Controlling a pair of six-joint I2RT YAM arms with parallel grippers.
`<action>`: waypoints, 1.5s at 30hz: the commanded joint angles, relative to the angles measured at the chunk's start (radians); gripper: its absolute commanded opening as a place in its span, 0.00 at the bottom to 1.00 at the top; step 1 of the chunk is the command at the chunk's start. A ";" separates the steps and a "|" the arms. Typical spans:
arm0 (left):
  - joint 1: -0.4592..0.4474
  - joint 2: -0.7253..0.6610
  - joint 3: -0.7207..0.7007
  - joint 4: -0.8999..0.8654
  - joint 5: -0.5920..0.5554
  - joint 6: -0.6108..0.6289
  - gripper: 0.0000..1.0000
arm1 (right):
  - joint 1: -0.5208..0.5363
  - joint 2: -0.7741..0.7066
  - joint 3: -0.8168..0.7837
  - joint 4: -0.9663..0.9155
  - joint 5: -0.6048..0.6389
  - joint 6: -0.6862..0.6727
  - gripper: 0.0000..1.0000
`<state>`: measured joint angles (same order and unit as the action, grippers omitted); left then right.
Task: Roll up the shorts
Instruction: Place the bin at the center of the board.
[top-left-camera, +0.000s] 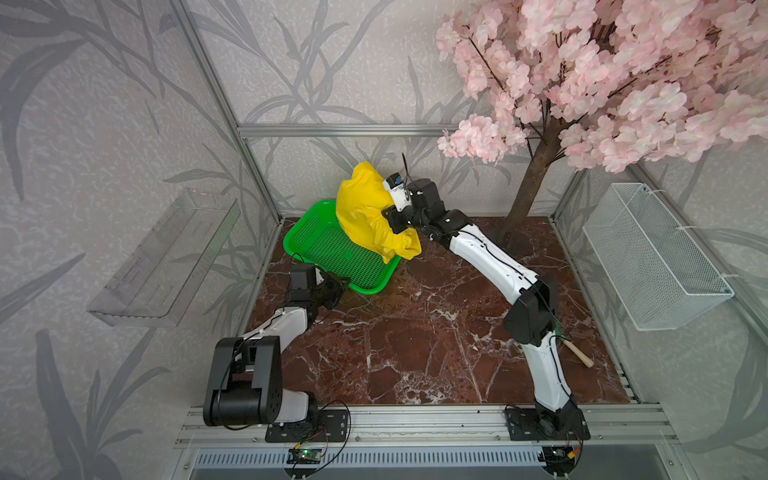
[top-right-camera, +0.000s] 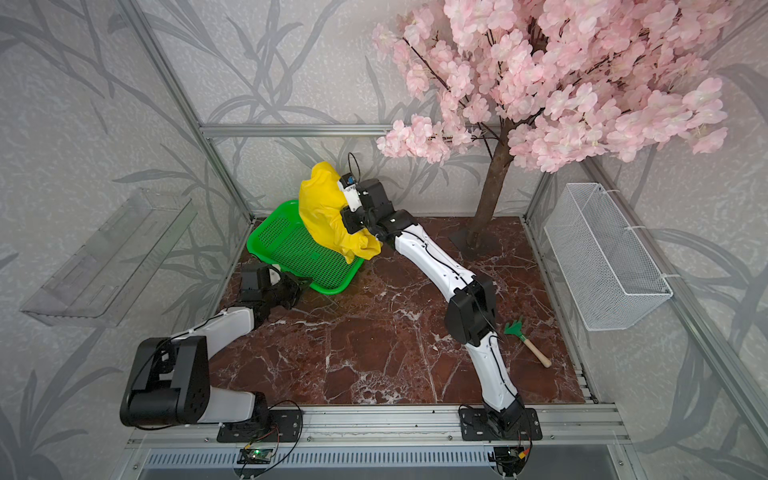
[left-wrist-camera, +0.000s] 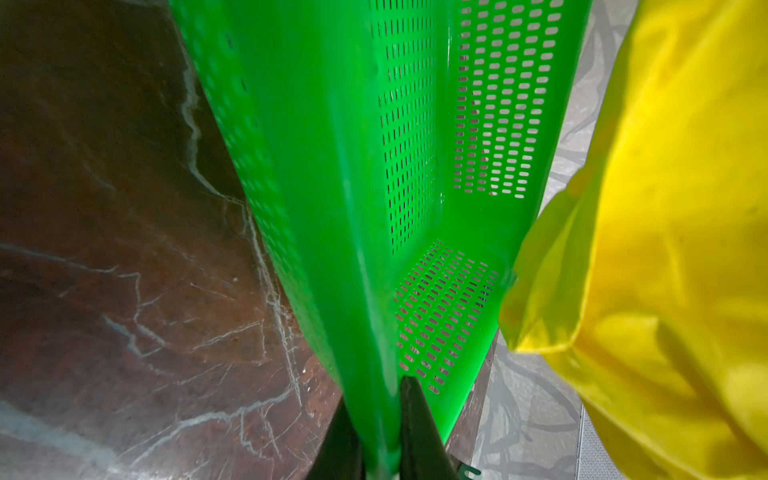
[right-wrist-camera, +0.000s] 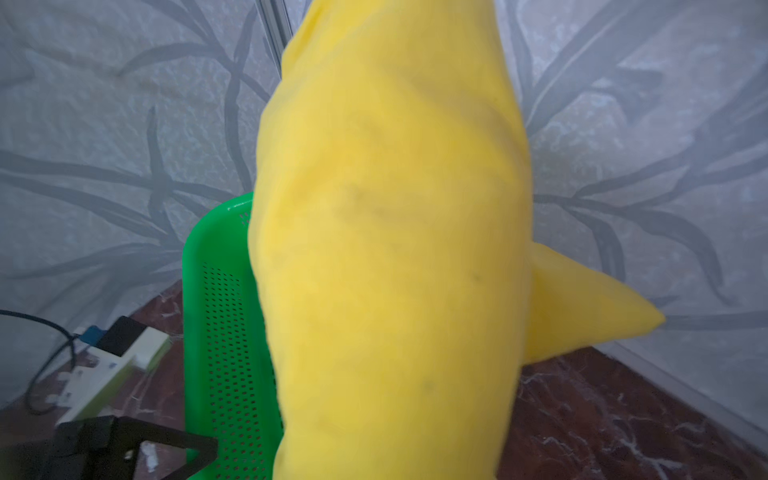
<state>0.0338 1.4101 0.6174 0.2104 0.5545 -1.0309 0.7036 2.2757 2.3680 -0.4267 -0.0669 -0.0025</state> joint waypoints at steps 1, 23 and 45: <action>-0.013 0.008 -0.025 -0.144 0.016 0.092 0.05 | 0.097 0.186 0.292 -0.169 0.129 -0.233 0.00; -0.015 0.036 0.038 -0.168 0.048 0.120 0.03 | 0.018 0.476 0.359 -0.214 -0.474 0.262 0.01; -0.018 0.038 0.091 -0.153 -0.019 0.088 0.21 | -0.048 0.236 0.333 -0.235 -0.310 0.247 0.89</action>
<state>0.0196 1.4418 0.7097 0.0208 0.5808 -0.9260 0.6792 2.6694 2.6980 -0.6674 -0.4248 0.2722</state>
